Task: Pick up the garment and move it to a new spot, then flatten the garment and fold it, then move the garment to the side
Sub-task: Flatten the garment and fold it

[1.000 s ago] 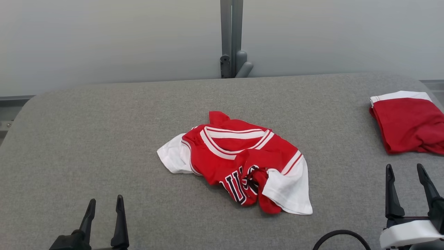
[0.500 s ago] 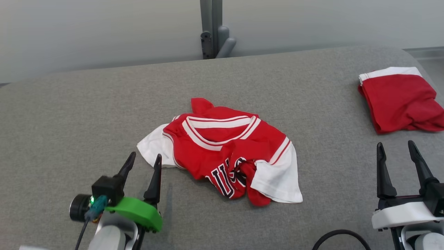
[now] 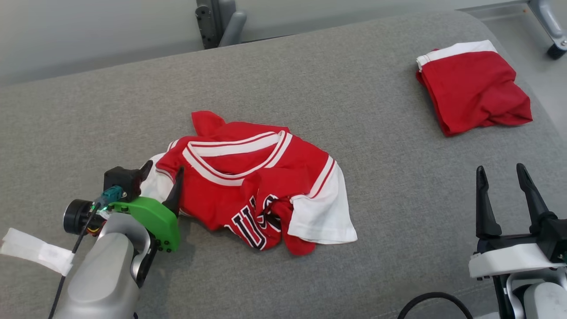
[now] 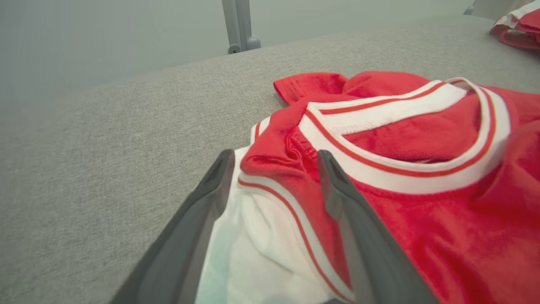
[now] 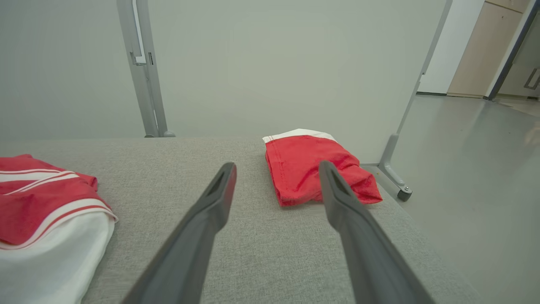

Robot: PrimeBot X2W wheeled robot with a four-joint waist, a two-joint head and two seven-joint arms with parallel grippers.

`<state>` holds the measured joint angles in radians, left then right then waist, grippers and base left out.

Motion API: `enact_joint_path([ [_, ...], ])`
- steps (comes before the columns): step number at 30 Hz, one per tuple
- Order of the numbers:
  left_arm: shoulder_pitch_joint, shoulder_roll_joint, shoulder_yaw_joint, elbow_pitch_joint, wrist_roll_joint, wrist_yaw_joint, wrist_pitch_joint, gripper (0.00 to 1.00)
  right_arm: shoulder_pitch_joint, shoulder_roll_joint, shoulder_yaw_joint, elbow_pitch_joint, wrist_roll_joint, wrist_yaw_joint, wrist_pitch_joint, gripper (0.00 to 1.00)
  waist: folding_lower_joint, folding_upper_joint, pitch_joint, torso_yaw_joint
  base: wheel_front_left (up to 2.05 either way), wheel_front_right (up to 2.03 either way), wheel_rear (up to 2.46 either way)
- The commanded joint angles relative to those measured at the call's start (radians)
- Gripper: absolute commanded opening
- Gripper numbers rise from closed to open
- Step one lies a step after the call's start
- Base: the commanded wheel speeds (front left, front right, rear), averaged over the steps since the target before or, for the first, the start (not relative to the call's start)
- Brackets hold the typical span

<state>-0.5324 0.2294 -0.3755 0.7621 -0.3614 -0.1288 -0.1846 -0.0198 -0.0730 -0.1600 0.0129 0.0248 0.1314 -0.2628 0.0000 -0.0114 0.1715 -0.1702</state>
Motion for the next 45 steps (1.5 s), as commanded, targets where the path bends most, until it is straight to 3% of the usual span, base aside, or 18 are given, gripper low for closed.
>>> enact_joint_path([
  [1,-0.026,0.004,-0.013,0.021,-0.022,-0.003,0.006,1.0,-0.011,0.003,0.0,0.002,0.005,-0.001,-0.003,1.0,0.0,0.0114,0.027,-0.034,0.0,0.0,0.0],
  [7,-0.066,0.029,-0.066,0.086,-0.091,-0.003,-0.004,0.97,-0.014,0.01,-0.001,0.0,0.006,-0.001,-0.003,1.0,0.0,0.0114,0.035,-0.042,0.0,0.0,0.0],
  [8,-0.075,0.03,-0.074,0.099,-0.092,-0.003,-0.01,0.53,-0.016,0.011,0.002,0.001,0.005,-0.001,-0.003,1.0,0.0,0.0114,0.036,-0.044,0.0,0.0,0.0],
  [10,-0.083,0.018,-0.09,0.118,-0.109,-0.003,-0.012,0.0,-0.022,0.012,0.005,0.004,0.007,-0.001,-0.003,1.0,0.0,0.0114,0.038,-0.045,0.0,0.0,0.0],
  [16,-0.144,0.027,-0.101,0.12,-0.131,-0.002,-0.051,0.0,-0.023,0.014,-0.001,0.006,0.007,-0.001,-0.003,1.0,0.0,0.0114,0.033,-0.036,0.0,0.0,0.0],
  [24,-0.278,0.072,-0.03,0.029,-0.109,0.082,-0.079,0.0,-0.007,0.016,0.002,0.014,0.008,-0.001,-0.003,1.0,0.0,0.0114,-0.002,-0.02,0.0,0.0,0.0],
  [32,-0.29,0.127,0.049,-0.251,-0.075,0.103,-0.08,0.0,0.016,0.017,-0.005,0.019,0.015,-0.001,-0.003,1.0,0.0,0.0114,-0.048,-0.032,0.0,0.0,0.0],
  [38,-0.193,0.16,0.071,-0.47,-0.078,0.096,-0.078,0.0,0.043,0.019,-0.023,0.025,0.021,-0.001,-0.003,1.0,0.0,0.0114,-0.088,-0.041,0.0,0.0,0.0],
  [45,-0.066,0.2,0.077,-0.73,-0.097,0.132,-0.011,0.0,0.058,0.02,-0.032,0.027,0.025,-0.001,-0.003,1.0,0.0,0.0114,-0.111,-0.046,0.0,0.0,0.0],
])
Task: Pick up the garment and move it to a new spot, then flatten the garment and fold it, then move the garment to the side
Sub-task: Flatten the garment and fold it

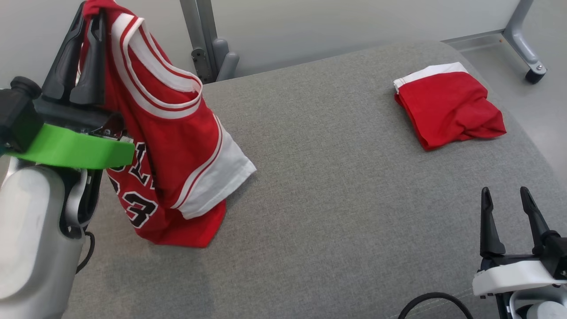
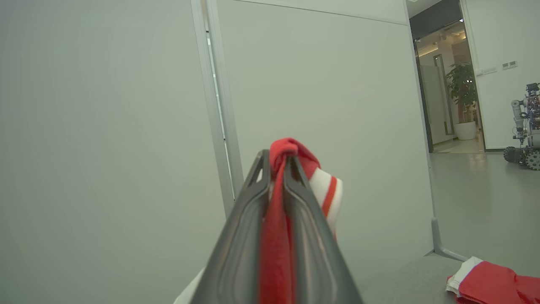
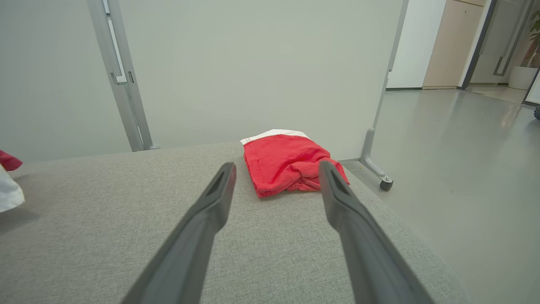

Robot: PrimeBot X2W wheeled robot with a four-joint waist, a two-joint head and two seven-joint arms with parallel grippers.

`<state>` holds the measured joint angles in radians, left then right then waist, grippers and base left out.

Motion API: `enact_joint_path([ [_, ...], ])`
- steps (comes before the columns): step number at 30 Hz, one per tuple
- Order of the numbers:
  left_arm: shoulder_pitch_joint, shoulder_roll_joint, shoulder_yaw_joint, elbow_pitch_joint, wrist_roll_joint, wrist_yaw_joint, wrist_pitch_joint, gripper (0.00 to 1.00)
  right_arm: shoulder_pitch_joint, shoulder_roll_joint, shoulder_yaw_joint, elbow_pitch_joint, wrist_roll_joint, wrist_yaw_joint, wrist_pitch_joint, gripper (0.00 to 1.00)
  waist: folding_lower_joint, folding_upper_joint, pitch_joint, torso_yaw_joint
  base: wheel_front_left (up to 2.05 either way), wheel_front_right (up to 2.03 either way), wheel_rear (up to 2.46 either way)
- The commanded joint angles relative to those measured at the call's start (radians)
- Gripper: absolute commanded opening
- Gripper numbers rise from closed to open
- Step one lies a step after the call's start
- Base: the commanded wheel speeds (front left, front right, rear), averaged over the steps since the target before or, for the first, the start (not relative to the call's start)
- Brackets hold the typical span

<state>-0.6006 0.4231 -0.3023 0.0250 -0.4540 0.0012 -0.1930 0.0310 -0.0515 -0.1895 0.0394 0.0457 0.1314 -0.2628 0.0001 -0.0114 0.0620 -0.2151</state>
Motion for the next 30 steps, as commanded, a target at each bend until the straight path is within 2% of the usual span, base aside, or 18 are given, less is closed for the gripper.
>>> enact_joint_path([
  [1,0.02,0.009,0.005,-0.036,-0.013,0.01,0.012,0.0,0.007,-0.001,-0.003,0.001,0.005,-0.001,-0.003,1.0,-0.0001,0.0114,-0.004,-0.001,0.0,0.0,0.0],
  [6,0.086,0.037,0.03,-0.252,-0.048,0.047,0.098,0.0,0.012,-0.001,-0.01,-0.001,0.004,-0.001,-0.003,1.0,-0.0001,0.0114,-0.013,-0.006,0.0,0.0,0.0],
  [11,0.126,0.062,0.059,-0.452,-0.082,0.102,0.209,0.0,0.022,-0.001,-0.016,-0.007,0.005,-0.001,-0.003,1.0,-0.0001,0.0114,-0.014,-0.012,0.0,0.0,0.0],
  [16,0.142,0.055,0.051,-0.545,-0.108,0.148,0.303,0.0,0.013,0.0,-0.014,-0.004,0.013,-0.001,-0.003,1.0,-0.0001,0.0114,0.0,-0.026,0.0,0.0,0.0],
  [20,0.141,0.022,0.014,-0.505,-0.135,0.161,0.338,0.0,-0.005,-0.001,-0.001,0.002,0.027,-0.001,-0.003,1.0,-0.0001,0.0114,0.024,-0.049,0.0,0.0,0.0],
  [23,0.111,-0.008,-0.019,-0.413,-0.138,0.153,0.34,0.0,-0.018,0.0,0.009,0.006,0.036,-0.001,-0.003,1.0,-0.0001,0.0114,0.046,-0.069,0.0,0.0,0.0],
  [26,0.064,-0.051,-0.061,-0.282,-0.142,0.134,0.332,0.0,-0.028,0.0,0.013,0.01,0.045,-0.001,-0.003,1.0,-0.0001,0.0114,0.07,-0.09,0.0,0.0,0.0],
  [30,-0.049,-0.109,-0.108,-0.088,-0.123,0.078,0.28,0.0,-0.047,0.0,0.021,0.014,0.054,-0.001,-0.003,1.0,-0.0001,0.0114,0.111,-0.114,0.0,0.0,0.0],
])
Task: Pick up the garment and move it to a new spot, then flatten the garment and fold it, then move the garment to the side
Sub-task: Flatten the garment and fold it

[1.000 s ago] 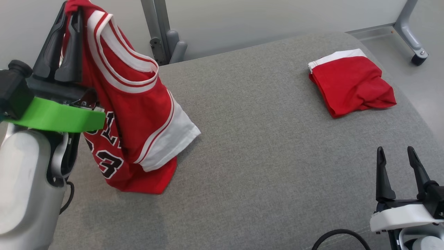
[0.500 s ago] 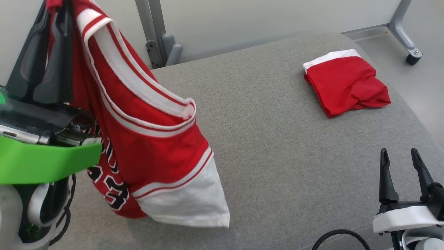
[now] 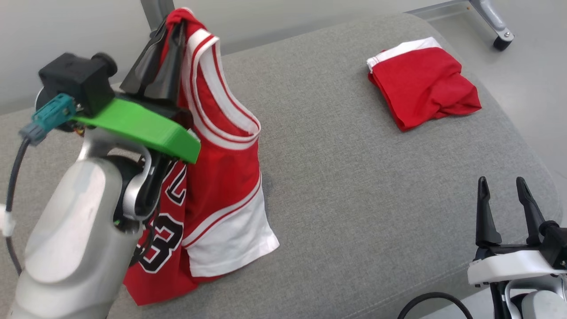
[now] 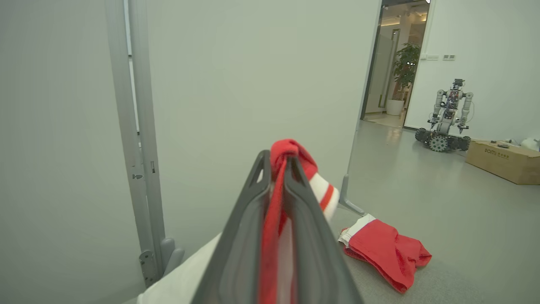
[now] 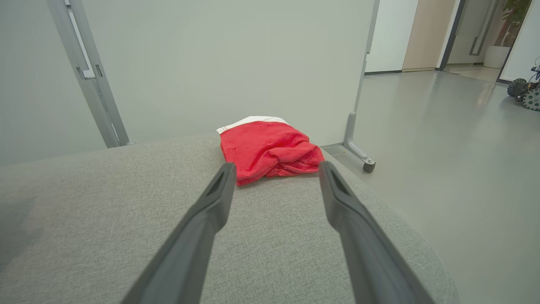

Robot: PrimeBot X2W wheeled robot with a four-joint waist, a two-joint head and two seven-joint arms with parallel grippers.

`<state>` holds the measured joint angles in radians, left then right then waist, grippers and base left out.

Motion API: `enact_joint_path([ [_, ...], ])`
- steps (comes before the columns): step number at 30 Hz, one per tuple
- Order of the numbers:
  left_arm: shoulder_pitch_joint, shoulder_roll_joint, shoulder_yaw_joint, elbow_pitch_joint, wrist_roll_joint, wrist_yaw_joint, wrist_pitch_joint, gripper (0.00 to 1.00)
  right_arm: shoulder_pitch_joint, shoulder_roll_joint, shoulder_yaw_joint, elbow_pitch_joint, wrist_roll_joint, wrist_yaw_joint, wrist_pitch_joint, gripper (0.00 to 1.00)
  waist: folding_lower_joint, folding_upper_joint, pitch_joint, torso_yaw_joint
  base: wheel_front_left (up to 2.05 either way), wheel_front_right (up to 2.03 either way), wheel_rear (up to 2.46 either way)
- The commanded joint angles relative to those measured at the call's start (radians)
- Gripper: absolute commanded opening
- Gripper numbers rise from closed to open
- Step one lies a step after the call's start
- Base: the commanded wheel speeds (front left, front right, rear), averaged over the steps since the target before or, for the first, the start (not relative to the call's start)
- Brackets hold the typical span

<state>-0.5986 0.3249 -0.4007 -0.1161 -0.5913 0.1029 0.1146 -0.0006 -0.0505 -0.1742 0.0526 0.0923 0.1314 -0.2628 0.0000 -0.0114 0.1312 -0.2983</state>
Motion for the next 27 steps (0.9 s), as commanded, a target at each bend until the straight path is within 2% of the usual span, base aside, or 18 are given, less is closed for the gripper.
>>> enact_joint_path([
  [1,-0.051,-0.011,-0.01,0.053,0.015,-0.023,-0.027,0.0,-0.016,-0.001,0.006,0.001,0.007,-0.001,-0.003,1.0,0.0,0.0114,0.042,-0.031,0.0,0.0,0.0],
  [5,-0.178,-0.054,-0.061,0.298,0.067,-0.091,-0.104,0.0,-0.045,-0.001,0.028,0.003,0.023,-0.001,-0.003,1.0,0.0,0.0114,0.095,-0.061,0.0,0.0,0.0],
  [9,-0.298,-0.066,-0.12,0.528,0.134,-0.161,-0.176,0.0,-0.072,-0.001,0.05,0.008,0.041,-0.001,-0.003,1.0,0.0,0.0114,0.144,-0.095,0.0,0.0,0.0],
  [12,-0.372,-0.061,-0.137,0.679,0.175,-0.172,-0.235,0.0,-0.086,-0.001,0.065,0.011,0.052,-0.001,-0.003,1.0,0.0,0.0114,0.176,-0.122,0.0,0.0,0.0],
  [16,-0.441,-0.038,-0.127,0.851,0.208,-0.149,-0.311,0.0,-0.092,-0.001,0.075,0.011,0.066,-0.001,-0.003,1.0,0.0,0.0114,0.201,-0.152,0.0,0.0,0.0],
  [17,-0.451,-0.041,-0.126,0.883,0.207,-0.149,-0.323,0.09,-0.089,-0.001,0.071,0.012,0.066,-0.001,-0.003,1.0,0.0,0.0114,0.204,-0.154,0.0,0.0,0.0],
  [18,-0.456,-0.045,-0.127,0.915,0.203,-0.159,-0.328,0.27,-0.085,-0.001,0.068,0.012,0.068,-0.001,-0.003,1.0,0.0,0.0114,0.206,-0.155,0.0,0.0,0.0],
  [19,-0.455,-0.051,-0.127,0.949,0.192,-0.168,-0.321,0.41,-0.081,-0.001,0.067,0.013,0.07,-0.001,-0.003,1.0,0.0,0.0114,0.207,-0.155,0.0,0.0,0.0],
  [20,-0.456,-0.054,-0.13,0.979,0.187,-0.175,-0.312,1.0,-0.078,-0.001,0.065,0.014,0.072,-0.001,-0.003,1.0,0.0,0.0114,0.206,-0.154,0.0,0.0,0.0],
  [22,-0.457,-0.053,-0.136,1.018,0.185,-0.184,-0.3,1.0,-0.07,-0.001,0.06,0.016,0.075,-0.001,-0.003,1.0,0.0,0.0114,0.199,-0.151,0.0,0.0,0.0],
  [27,-0.394,-0.06,-0.133,1.056,0.168,-0.174,-0.315,1.0,-0.047,-0.001,0.036,0.019,0.067,-0.001,-0.003,1.0,0.0,0.0114,0.159,-0.112,0.0,0.0,0.0],
])
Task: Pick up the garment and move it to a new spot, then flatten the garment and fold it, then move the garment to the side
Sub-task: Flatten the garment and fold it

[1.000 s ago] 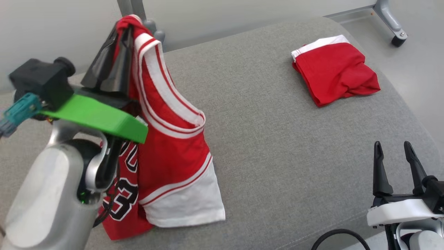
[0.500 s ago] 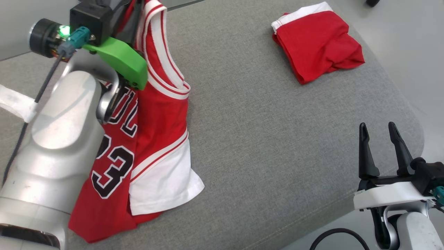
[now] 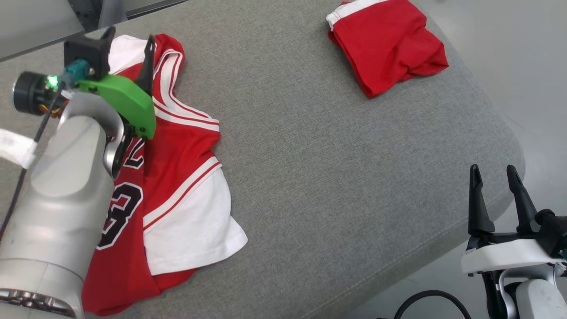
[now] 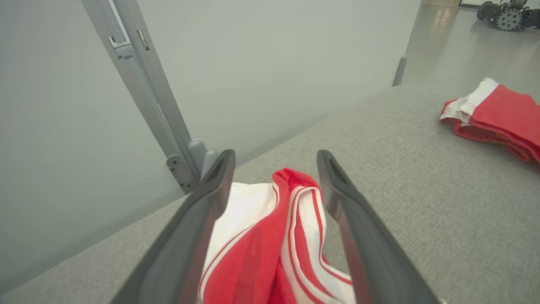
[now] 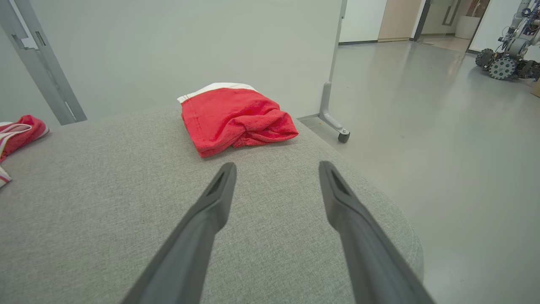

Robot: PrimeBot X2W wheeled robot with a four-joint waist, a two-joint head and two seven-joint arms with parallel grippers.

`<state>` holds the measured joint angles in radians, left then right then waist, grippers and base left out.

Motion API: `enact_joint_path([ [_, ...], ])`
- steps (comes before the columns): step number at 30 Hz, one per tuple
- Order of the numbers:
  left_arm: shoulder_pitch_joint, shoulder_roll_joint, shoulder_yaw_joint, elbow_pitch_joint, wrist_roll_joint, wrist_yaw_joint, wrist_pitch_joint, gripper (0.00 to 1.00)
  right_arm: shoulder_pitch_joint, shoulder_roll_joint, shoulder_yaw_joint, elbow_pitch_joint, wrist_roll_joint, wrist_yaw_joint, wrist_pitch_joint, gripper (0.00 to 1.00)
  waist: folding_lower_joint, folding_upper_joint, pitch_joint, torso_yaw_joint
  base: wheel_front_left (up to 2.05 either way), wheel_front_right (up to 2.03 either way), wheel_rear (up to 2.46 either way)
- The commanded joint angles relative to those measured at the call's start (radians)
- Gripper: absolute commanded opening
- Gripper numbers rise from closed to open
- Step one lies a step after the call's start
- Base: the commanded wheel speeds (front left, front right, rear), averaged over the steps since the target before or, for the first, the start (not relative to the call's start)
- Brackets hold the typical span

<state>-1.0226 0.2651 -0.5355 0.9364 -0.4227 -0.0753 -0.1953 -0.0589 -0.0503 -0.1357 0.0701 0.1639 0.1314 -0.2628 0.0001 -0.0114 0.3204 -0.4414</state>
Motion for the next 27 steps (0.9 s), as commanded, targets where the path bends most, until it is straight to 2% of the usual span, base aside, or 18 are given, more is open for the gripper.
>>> enact_joint_path([
  [1,0.042,-0.001,0.002,-0.003,-0.004,0.007,-0.011,1.0,0.018,-0.001,-0.006,0.003,-0.009,-0.001,-0.003,1.0,-0.0001,0.0114,-0.041,0.041,0.0,0.0,0.0],
  [6,0.174,-0.042,-0.04,-0.089,-0.021,-0.013,0.002,1.0,0.045,-0.002,-0.026,-0.002,-0.028,-0.001,-0.003,1.0,-0.0001,0.0114,-0.098,0.097,0.0,0.0,0.0],
  [12,0.326,-0.064,-0.163,-0.275,-0.01,-0.038,0.17,1.0,0.059,-0.002,-0.027,-0.006,-0.047,-0.001,-0.003,1.0,-0.0001,0.0114,-0.139,0.162,0.0,0.0,0.0],
  [19,0.404,-0.02,-0.238,-0.409,0.017,-0.021,0.337,1.0,0.051,-0.002,-0.005,0.001,-0.052,-0.001,-0.003,1.0,-0.0001,0.0114,-0.151,0.175,0.0,0.0,0.0],
  [21,0.418,0.008,-0.26,-0.457,0.027,-0.017,0.4,1.0,0.054,-0.002,0.0,-0.001,-0.049,-0.001,-0.003,1.0,-0.0001,0.0114,-0.148,0.17,0.0,0.0,0.0],
  [22,0.422,0.017,-0.264,-0.468,0.029,-0.014,0.414,0.97,0.057,-0.002,-0.001,-0.002,-0.047,-0.001,-0.003,1.0,-0.0001,0.0114,-0.145,0.167,0.0,0.0,0.0],
  [24,0.425,0.028,-0.273,-0.487,0.034,-0.011,0.435,0.84,0.06,-0.002,-0.003,0.001,-0.043,-0.001,-0.003,1.0,-0.0001,0.0114,-0.14,0.161,0.0,0.0,0.0],
  [26,0.424,0.034,-0.279,-0.498,0.037,-0.009,0.451,0.67,0.06,-0.002,-0.001,0.004,-0.039,-0.001,-0.003,1.0,-0.0001,0.0114,-0.134,0.153,0.0,0.0,0.0],
  [27,0.421,0.038,-0.282,-0.5,0.04,-0.005,0.458,0.64,0.058,-0.002,0.001,0.005,-0.037,-0.001,-0.003,1.0,-0.0001,0.0114,-0.131,0.149,0.0,0.0,0.0],
])
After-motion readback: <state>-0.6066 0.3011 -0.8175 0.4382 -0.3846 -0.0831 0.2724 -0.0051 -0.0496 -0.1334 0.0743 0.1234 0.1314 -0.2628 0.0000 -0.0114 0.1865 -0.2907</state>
